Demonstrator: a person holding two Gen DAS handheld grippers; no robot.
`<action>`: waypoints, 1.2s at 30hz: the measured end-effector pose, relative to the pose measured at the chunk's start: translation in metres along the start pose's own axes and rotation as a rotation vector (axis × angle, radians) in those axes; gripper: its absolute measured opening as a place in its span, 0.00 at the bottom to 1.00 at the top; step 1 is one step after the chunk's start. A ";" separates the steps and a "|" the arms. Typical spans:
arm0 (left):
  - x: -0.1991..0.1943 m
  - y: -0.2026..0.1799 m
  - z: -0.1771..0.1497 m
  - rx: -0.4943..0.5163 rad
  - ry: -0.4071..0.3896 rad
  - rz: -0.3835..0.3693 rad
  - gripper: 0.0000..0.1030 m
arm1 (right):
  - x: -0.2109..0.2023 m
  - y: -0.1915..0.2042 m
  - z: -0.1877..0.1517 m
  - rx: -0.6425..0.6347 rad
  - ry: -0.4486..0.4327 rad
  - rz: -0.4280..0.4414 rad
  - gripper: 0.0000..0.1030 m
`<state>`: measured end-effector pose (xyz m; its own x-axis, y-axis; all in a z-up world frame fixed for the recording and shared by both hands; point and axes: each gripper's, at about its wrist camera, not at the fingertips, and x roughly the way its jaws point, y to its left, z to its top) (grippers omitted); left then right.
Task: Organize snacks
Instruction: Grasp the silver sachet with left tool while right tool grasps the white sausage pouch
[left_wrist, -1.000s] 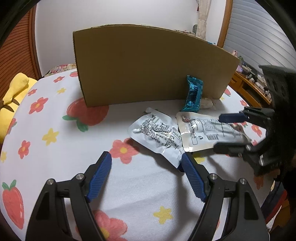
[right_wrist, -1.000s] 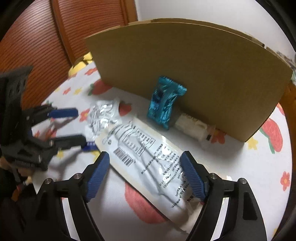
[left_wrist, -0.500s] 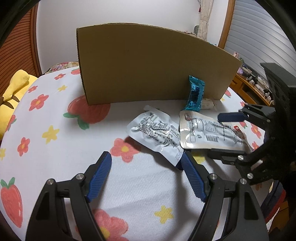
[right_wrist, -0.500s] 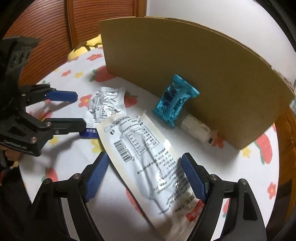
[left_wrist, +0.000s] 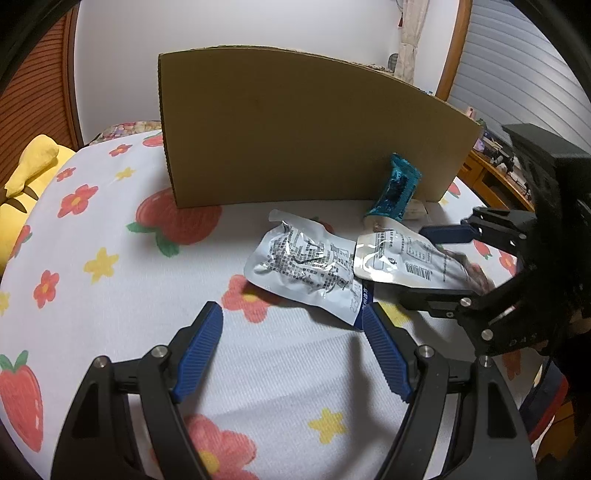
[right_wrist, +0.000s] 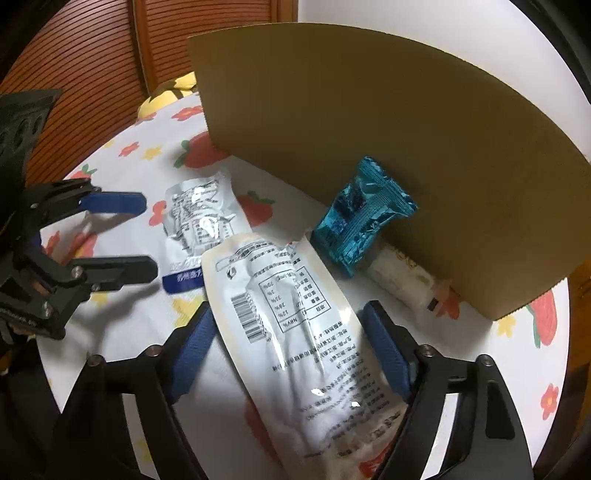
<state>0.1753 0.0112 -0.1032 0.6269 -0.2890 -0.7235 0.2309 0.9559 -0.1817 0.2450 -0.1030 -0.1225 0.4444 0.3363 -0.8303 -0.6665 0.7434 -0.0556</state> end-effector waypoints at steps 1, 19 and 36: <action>0.000 0.000 0.001 0.002 0.000 -0.002 0.76 | -0.002 0.001 -0.001 -0.003 -0.001 0.001 0.71; 0.010 -0.009 0.036 0.098 0.022 0.037 0.77 | -0.021 0.005 -0.033 0.075 -0.075 -0.056 0.67; 0.042 -0.017 0.044 0.206 0.141 0.030 0.87 | -0.021 0.004 -0.034 0.076 -0.077 -0.059 0.68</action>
<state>0.2310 -0.0192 -0.1015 0.5288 -0.2370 -0.8150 0.3700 0.9286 -0.0299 0.2121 -0.1268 -0.1241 0.5283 0.3316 -0.7817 -0.5917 0.8040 -0.0589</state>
